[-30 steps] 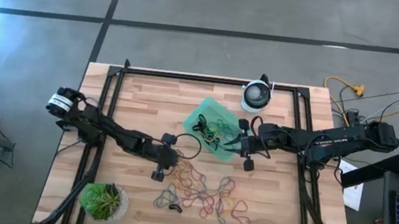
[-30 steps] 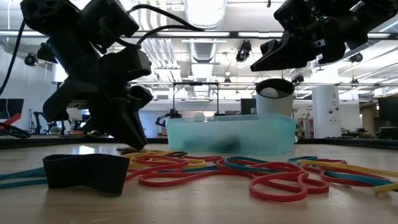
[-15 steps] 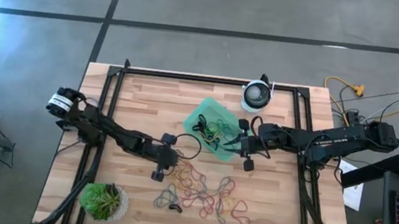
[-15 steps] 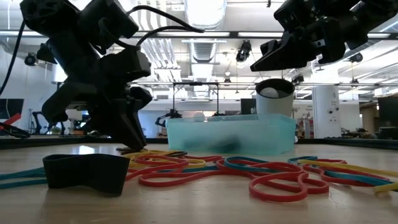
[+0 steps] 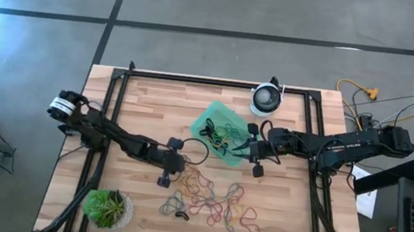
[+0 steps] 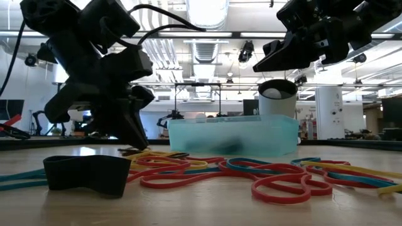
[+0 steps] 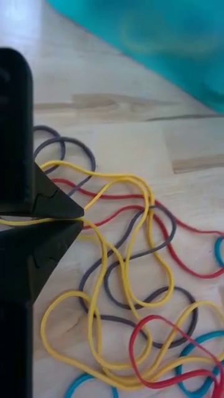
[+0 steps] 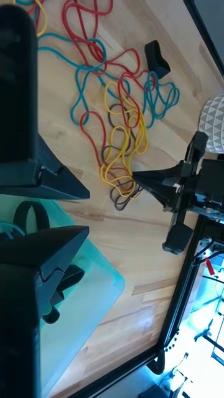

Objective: Pick and place rubber bands into bin
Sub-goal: Put the yellow rubber band into the blue bin

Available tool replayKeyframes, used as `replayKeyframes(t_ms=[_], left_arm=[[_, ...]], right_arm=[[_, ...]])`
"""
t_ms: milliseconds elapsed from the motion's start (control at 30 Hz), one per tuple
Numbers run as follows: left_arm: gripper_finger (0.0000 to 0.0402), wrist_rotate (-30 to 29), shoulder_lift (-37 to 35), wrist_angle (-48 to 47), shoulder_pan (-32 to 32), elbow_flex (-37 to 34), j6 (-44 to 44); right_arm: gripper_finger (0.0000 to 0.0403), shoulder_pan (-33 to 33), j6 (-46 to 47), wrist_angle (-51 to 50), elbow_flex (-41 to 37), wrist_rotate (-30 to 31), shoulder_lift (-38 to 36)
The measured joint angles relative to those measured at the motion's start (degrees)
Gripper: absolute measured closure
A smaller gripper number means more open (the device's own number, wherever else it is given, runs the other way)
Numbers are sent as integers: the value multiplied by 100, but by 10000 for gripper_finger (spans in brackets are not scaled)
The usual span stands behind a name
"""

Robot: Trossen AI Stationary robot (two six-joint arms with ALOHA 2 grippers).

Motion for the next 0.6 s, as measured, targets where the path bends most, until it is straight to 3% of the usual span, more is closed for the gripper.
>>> replayKeyframes(t_ms=[333, 600], left_arm=[[401, -247, -13, 0, 0, 212, 149], [402, -949, -103, 0, 0, 320, 216]], right_arm=[[335, 0, 0, -4, 0, -2, 0], [337, -1, 1, -57, 0, -2, -8]])
